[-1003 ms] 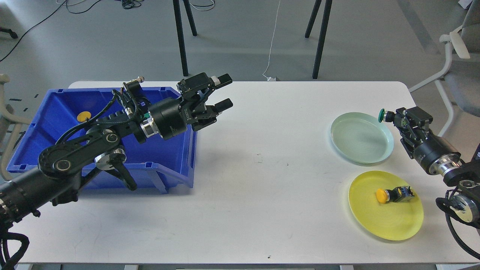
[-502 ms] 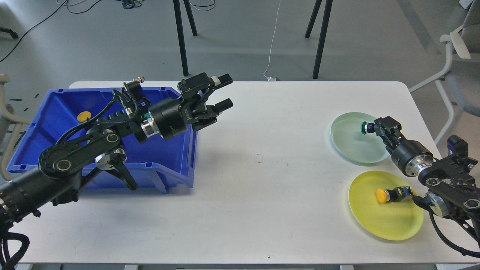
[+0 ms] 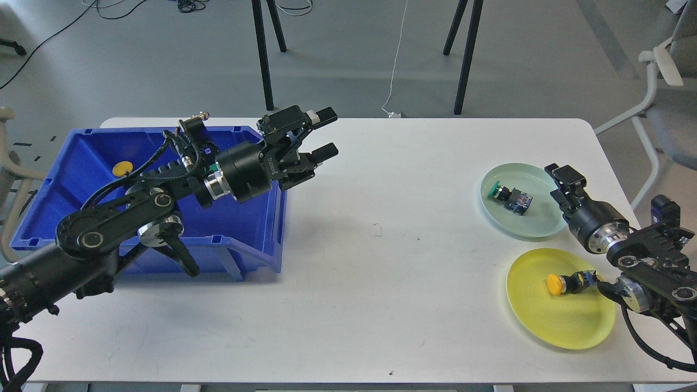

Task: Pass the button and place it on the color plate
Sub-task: 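Lower the green button onto the pale green plate and release it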

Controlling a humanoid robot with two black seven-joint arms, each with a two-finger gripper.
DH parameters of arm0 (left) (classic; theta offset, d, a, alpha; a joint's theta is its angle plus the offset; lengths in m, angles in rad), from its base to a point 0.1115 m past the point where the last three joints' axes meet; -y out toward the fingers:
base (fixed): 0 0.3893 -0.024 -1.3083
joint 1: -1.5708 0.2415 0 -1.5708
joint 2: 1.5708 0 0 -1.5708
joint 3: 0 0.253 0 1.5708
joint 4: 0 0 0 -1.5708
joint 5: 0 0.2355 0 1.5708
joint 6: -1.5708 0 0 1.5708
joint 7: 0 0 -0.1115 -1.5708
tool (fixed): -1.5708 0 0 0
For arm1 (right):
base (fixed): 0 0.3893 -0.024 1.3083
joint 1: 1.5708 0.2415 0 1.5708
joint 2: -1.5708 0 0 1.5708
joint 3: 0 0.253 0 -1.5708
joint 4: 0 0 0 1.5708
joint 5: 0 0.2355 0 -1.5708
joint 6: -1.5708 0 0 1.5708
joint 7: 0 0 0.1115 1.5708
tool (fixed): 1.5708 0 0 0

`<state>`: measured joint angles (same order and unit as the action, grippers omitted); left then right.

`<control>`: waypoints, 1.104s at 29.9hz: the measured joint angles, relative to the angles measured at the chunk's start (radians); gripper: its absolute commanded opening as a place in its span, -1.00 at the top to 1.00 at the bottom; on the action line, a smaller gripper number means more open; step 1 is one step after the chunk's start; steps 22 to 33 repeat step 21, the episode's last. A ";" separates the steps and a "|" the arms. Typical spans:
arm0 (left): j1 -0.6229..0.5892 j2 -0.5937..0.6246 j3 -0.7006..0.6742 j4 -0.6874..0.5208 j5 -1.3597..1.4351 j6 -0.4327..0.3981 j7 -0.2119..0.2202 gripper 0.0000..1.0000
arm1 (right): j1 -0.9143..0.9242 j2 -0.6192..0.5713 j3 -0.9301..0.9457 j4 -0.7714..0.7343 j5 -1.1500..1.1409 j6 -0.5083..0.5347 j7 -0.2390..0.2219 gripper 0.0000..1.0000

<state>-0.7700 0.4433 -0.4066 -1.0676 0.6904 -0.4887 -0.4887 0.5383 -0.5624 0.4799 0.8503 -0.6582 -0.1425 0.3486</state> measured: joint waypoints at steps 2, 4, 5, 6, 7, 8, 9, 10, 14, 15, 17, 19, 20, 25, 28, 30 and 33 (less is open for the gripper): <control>0.001 0.000 -0.001 0.000 -0.007 0.000 0.000 -0.72 | -0.002 -0.010 0.034 0.018 0.003 0.004 0.001 -0.79; 0.003 0.000 -0.011 0.002 -0.031 0.000 0.000 -0.72 | -0.004 -0.028 0.101 0.059 0.022 0.013 0.000 -0.83; 0.004 0.000 -0.023 0.004 -0.052 0.000 0.000 -0.72 | -0.007 -0.040 0.145 0.091 0.044 0.024 -0.001 -0.84; 0.004 0.000 -0.038 0.005 -0.076 0.000 0.000 -0.72 | -0.010 -0.049 0.186 0.128 0.072 0.042 -0.001 -0.84; 0.004 0.000 -0.057 0.007 -0.109 0.000 0.000 -0.72 | -0.013 -0.057 0.233 0.178 0.114 0.069 -0.002 -0.87; 0.005 0.000 -0.076 0.007 -0.145 0.000 0.000 -0.72 | -0.015 -0.063 0.276 0.232 0.162 0.100 -0.004 -0.88; 0.005 0.001 -0.093 0.008 -0.179 0.000 0.000 -0.72 | -0.017 -0.066 0.311 0.281 0.207 0.124 -0.005 -0.89; 0.006 0.002 -0.111 0.008 -0.218 0.000 0.000 -0.72 | -0.018 -0.068 0.349 0.336 0.254 0.144 -0.007 -0.91; 0.013 0.014 -0.190 0.005 -0.347 0.000 0.000 -0.73 | -0.016 -0.039 0.461 0.487 0.379 0.171 -0.003 -0.96; 0.021 0.015 -0.214 0.005 -0.372 0.000 0.000 -0.73 | -0.013 -0.024 0.477 0.502 0.401 0.175 -0.001 -0.96; 0.049 0.016 -0.278 0.005 -0.422 0.000 0.000 -0.73 | -0.009 0.015 0.498 0.518 0.445 0.180 0.004 -0.96; 0.078 0.015 -0.338 0.006 -0.448 0.000 0.000 -0.73 | -0.007 0.049 0.507 0.520 0.467 0.182 0.009 -0.96; 0.091 0.013 -0.361 0.006 -0.455 0.000 0.000 -0.73 | -0.007 0.065 0.511 0.520 0.472 0.182 0.012 -0.96; 0.101 0.011 -0.375 0.006 -0.457 0.000 0.000 -0.73 | -0.007 0.080 0.517 0.519 0.475 0.182 0.015 -0.96; 0.101 0.011 -0.375 0.006 -0.457 0.000 0.000 -0.73 | -0.007 0.080 0.517 0.519 0.475 0.182 0.015 -0.96; 0.101 0.011 -0.375 0.006 -0.457 0.000 0.000 -0.73 | -0.007 0.080 0.517 0.519 0.475 0.182 0.015 -0.96; 0.101 0.011 -0.375 0.006 -0.457 0.000 0.000 -0.73 | -0.007 0.080 0.517 0.519 0.475 0.182 0.015 -0.96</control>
